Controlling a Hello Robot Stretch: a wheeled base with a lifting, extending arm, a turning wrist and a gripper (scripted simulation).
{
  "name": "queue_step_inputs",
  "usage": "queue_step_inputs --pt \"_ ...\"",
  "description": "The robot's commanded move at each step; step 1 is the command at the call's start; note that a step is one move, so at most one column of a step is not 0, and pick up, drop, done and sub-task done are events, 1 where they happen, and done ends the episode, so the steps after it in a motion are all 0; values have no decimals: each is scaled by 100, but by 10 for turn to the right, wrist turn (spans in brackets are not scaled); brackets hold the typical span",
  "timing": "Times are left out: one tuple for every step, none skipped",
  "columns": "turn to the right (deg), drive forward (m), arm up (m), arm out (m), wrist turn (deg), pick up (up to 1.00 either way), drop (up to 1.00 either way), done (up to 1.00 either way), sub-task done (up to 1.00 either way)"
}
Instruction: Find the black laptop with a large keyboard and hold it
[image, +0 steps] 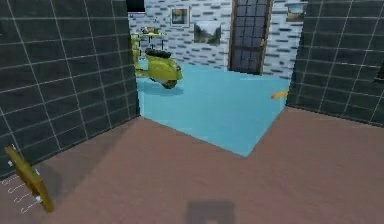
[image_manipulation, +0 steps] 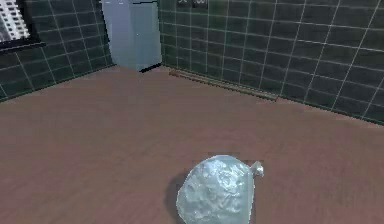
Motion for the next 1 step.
queue_step_inputs --pt "60 0 0 0 0 0 0 0 0"
